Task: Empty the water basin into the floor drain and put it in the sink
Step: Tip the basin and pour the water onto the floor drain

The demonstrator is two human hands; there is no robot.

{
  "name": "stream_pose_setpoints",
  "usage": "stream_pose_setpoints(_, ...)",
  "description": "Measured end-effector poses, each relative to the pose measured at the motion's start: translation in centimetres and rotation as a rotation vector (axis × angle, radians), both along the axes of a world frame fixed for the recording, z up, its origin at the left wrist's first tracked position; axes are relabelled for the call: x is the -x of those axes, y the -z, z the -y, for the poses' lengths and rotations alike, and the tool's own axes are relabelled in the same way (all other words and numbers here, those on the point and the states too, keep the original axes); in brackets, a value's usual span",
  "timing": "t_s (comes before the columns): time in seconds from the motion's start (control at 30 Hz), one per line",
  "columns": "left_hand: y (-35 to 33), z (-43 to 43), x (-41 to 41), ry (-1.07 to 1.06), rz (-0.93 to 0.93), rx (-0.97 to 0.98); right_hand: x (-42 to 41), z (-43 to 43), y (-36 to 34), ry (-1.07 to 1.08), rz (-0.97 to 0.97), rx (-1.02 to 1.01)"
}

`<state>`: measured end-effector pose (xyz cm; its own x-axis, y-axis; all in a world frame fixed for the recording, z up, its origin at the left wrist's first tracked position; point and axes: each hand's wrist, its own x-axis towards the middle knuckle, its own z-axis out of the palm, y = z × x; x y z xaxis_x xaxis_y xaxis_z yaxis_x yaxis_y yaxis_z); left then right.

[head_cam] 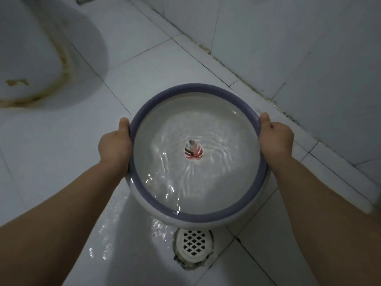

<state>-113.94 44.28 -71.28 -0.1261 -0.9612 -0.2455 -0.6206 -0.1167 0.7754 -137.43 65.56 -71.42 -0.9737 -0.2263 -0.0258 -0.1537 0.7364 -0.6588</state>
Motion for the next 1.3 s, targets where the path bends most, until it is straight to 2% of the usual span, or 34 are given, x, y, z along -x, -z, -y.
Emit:
stream_pose_setpoints(0.33, -0.5, -0.8, -0.1, -0.015, -0.034, -0.003, -0.7, -0.6, -0.5, 0.034, 0.014, 0.092)
stream_pose_setpoints(0.6, -0.8, -0.9, -0.1, 0.121, 0.116, 0.122, -1.0, -0.8, -0.7, 0.062, 0.062, 0.112)
stream_pose_setpoints(0.73, -0.9, -1.0, -0.2, 0.138, 0.125, 0.134, -0.9, -0.7, -0.9, 0.080, 0.082, 0.110)
stream_pose_setpoints(0.87, -0.7, -1.0, -0.3, 0.056, 0.035, 0.064, -1.0, -0.8, -0.8, 0.074, 0.072, 0.091)
stream_pose_setpoints(1.07, -0.9, -1.2, -0.6, 0.052, 0.012, 0.046, -0.9, -0.8, -0.5, 0.067, 0.054, 0.083)
stream_pose_setpoints(1.3, -1.3, -1.8, -0.7, 0.126, 0.114, 0.104, -1.0, -0.9, -0.4, 0.047, 0.042, 0.094)
